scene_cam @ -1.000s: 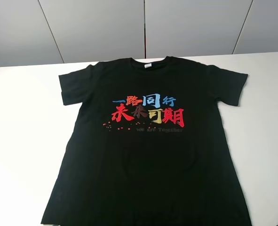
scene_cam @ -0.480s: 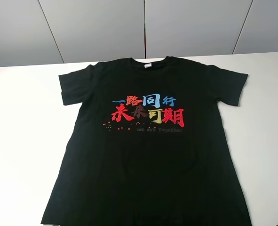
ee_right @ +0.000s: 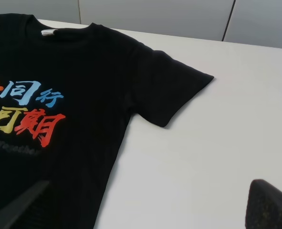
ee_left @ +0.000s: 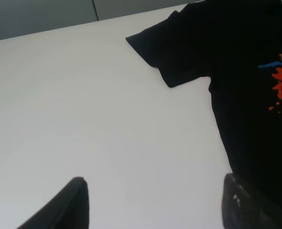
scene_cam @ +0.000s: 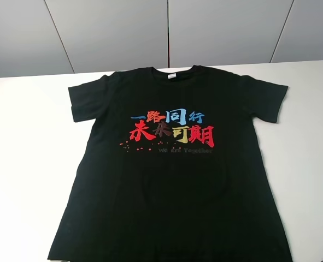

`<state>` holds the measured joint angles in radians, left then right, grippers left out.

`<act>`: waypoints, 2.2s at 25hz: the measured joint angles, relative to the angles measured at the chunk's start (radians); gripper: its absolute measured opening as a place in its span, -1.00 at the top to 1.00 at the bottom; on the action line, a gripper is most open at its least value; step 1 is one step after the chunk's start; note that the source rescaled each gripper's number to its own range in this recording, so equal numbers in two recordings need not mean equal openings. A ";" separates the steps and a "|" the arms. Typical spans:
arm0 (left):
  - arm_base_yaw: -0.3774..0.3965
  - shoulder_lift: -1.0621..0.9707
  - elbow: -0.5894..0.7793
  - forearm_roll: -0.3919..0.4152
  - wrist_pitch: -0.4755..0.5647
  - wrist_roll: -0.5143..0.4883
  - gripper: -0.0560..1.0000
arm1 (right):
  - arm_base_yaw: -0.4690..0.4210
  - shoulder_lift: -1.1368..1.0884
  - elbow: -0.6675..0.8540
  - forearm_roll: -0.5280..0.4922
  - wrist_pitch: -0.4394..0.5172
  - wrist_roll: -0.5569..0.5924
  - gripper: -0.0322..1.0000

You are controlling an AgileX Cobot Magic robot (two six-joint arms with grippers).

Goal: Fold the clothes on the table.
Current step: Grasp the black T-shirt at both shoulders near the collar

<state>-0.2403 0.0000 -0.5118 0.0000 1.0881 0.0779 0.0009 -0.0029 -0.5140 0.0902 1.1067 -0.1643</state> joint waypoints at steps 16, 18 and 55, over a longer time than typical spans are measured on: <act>0.000 0.000 0.000 0.025 0.000 -0.139 -0.94 | 0.000 0.000 0.000 0.000 -0.013 0.000 -0.93; 0.000 0.010 -0.002 0.027 -0.005 -0.149 -0.94 | 0.000 0.000 -0.007 0.000 -0.031 -0.005 -0.93; -0.328 1.892 -0.826 0.062 -0.119 0.769 -0.94 | 0.185 1.703 -0.743 -0.003 -0.018 -0.883 -0.87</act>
<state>-0.5684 1.8919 -1.3380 0.0625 0.9690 0.8469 0.1858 1.6998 -1.2569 0.0873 1.0888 -1.0476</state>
